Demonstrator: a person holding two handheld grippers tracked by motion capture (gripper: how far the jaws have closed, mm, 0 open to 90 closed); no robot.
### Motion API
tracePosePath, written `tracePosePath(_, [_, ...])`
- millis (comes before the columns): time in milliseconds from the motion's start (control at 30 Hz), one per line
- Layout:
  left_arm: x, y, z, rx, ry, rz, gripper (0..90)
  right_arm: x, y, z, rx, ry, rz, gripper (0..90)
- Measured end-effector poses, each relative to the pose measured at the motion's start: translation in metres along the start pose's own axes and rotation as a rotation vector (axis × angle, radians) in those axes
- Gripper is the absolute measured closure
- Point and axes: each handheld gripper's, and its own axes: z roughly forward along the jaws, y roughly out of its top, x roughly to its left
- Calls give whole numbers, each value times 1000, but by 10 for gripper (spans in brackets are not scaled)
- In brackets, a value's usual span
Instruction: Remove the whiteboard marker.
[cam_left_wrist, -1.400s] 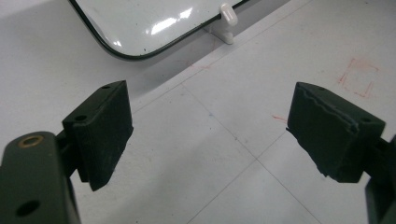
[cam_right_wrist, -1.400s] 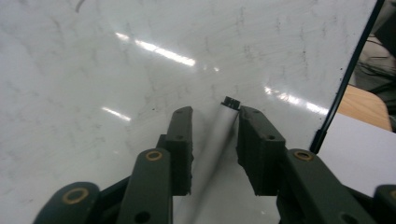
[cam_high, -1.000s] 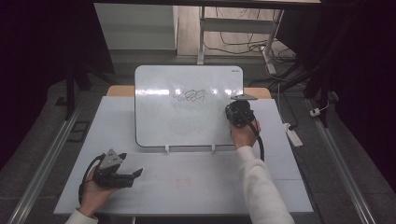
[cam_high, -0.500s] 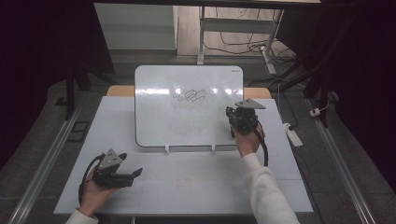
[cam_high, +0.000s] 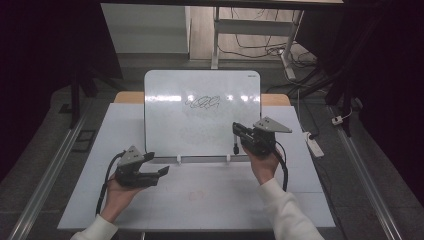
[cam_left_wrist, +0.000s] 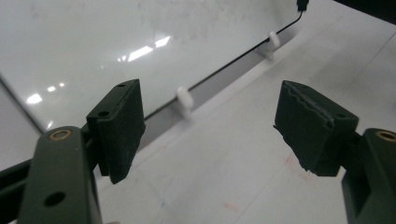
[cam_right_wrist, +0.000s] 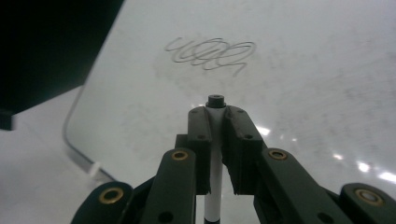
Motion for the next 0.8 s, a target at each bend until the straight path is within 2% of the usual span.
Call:
tracePosePath(167, [-5, 15, 10, -21, -27, 0, 274, 10, -3, -3, -7, 51, -3, 805])
tracePosePath(200, [-7, 22, 16, -22, -46, -1, 276, 12, -4, -3, -11, 58, -2, 805])
tracePosePath(333, [-17, 36, 27, -10, -62, 32, 280, 19, -3, -4, -23, 90, 7, 805])
tracePosePath(467, [-28, 50, 37, -15, -100, 67, 290, 28, -1, -5, -38, 114, 4, 805])
tracePosePath(533, [-32, 57, 43, -3, -114, 79, 296, 33, -2, -4, -39, 125, 0, 805])
tracePosePath(567, [-35, 62, 45, 10, -114, 100, 297, 36, -3, -3, -36, 132, -3, 805])
tracePosePath(633, [-43, 70, 50, 0, -129, 129, 309, 42, -4, -1, -31, 144, -12, 805])
tracePosePath(700, [-48, 77, 56, -6, -171, 130, 332, 48, -5, 1, -30, 152, -23, 805])
tracePosePath(800, [-52, 81, 68, -3, -181, 132, 369, 55, -7, 3, -33, 164, -29, 805])
